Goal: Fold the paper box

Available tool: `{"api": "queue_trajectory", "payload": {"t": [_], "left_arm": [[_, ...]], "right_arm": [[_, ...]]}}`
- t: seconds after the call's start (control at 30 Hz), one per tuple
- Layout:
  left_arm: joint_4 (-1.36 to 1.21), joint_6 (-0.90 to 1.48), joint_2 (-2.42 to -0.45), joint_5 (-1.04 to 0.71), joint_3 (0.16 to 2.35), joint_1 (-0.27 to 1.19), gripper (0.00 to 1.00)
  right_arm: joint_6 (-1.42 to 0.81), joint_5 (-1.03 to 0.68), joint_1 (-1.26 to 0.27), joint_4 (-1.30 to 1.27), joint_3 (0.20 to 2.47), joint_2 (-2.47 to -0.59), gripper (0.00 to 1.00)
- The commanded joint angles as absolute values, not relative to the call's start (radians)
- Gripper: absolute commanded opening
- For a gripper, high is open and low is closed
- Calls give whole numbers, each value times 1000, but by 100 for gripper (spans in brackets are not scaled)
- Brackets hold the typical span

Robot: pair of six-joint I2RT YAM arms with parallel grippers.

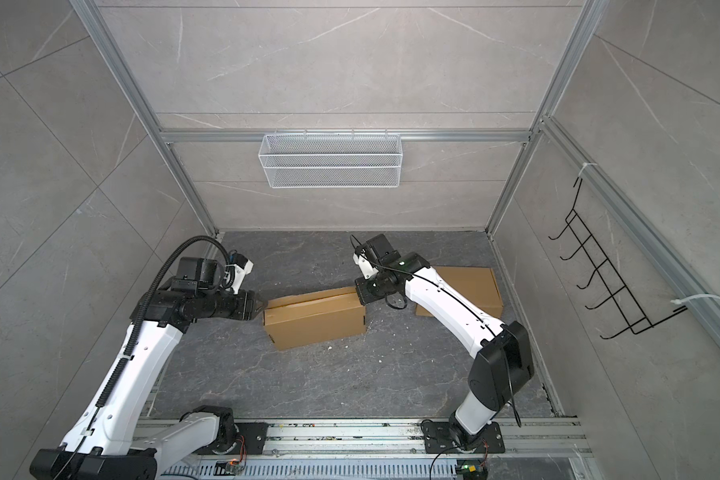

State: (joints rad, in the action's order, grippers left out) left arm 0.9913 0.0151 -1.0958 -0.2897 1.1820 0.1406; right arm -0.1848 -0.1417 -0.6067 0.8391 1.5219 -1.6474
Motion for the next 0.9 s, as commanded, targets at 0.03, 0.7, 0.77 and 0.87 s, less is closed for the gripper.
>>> {"api": "queue_trajectory", "payload": {"t": [0.03, 0.7, 0.77, 0.87], "left_arm": [[1032, 38, -1107, -277, 1168, 115, 55], [958, -43, -1260, -250, 1189, 115, 32], [963, -39, -1256, -255, 1192, 115, 28], [976, -29, -1255, -270, 1197, 115, 23]], "right_arm": [[-196, -147, -616, 857, 1491, -1654, 0], [-199, -153, -616, 849, 1485, -1652, 0], [-198, -154, -617, 850, 1485, -1653, 0], [-199, -156, -616, 850, 1487, -1653, 0]]}}
